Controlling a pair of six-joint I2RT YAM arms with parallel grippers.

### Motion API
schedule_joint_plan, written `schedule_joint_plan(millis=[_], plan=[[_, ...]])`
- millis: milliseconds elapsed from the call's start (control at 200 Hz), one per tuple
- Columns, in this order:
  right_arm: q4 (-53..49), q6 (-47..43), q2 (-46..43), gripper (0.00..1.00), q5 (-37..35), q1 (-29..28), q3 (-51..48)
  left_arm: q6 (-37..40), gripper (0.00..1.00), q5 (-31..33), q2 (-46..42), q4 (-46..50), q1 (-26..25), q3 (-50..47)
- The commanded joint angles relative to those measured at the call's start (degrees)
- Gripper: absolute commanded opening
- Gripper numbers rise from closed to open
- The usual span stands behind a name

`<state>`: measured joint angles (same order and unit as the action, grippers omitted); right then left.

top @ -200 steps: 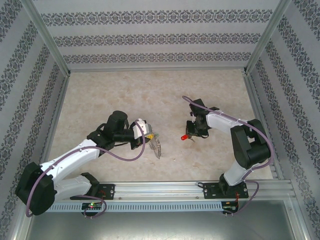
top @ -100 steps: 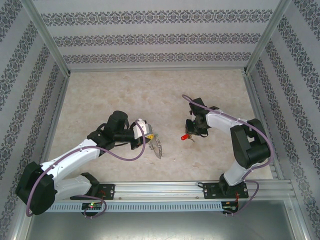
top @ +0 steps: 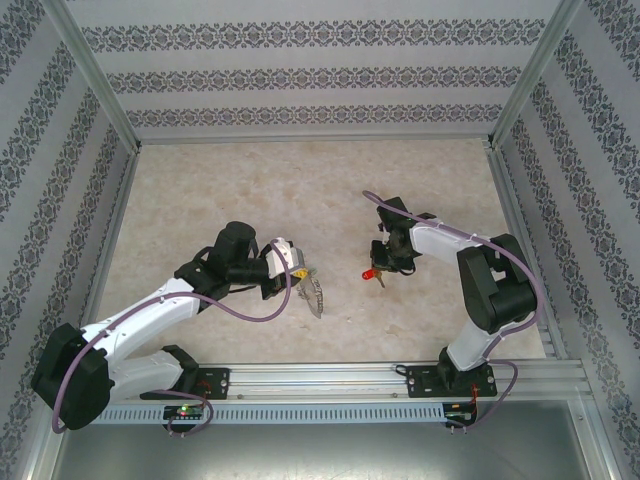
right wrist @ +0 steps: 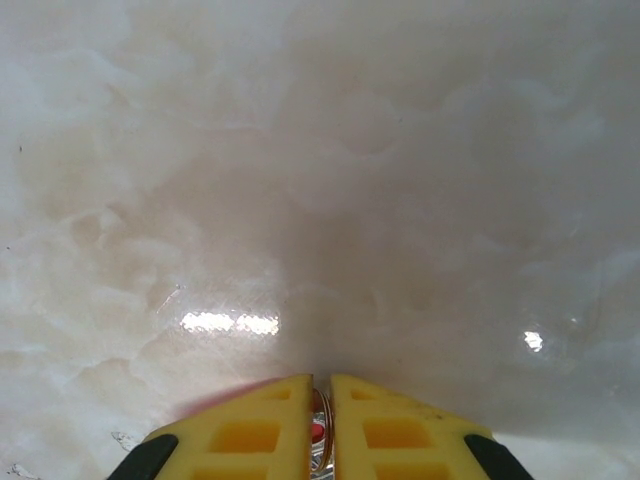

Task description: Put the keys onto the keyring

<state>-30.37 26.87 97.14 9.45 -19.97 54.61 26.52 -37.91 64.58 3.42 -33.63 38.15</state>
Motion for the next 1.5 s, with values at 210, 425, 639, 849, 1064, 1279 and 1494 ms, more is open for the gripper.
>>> schedule_joint_plan(millis=[210,425,639,849,1064,1279,1494], plan=[[-0.78,-0.23,-1.61,0.18,-1.67,0.43,0.67,-0.61,0.0,-2.18,0.54,-0.17,0.18,1.11],[-0.45,0.18,-1.52,0.17,-1.42,0.38,0.75,-0.59,0.0,-2.34,0.63,0.09,0.22,1.22],[-0.57,0.21,-2.56,0.11,-0.78,0.42,0.74,-0.42,0.0,-2.34,0.64,0.26,0.23,1.25],[-0.61,-0.02,-2.62,0.04,-0.62,0.34,0.33,-0.33,0.0,-2.59,0.99,0.35,0.22,1.31],[-0.53,-1.58,-4.05,0.0,-0.27,0.02,-0.49,-0.55,0.0,-2.87,1.71,-0.15,0.23,0.97],[-0.4,-1.47,-2.78,0.04,-0.06,-0.05,-0.91,-0.82,0.0,-3.05,2.45,-0.98,0.2,0.86],[-0.33,-1.46,-1.62,0.09,0.81,-0.23,-0.47,-0.77,0.0,-3.05,2.2,-0.52,0.16,0.72]])
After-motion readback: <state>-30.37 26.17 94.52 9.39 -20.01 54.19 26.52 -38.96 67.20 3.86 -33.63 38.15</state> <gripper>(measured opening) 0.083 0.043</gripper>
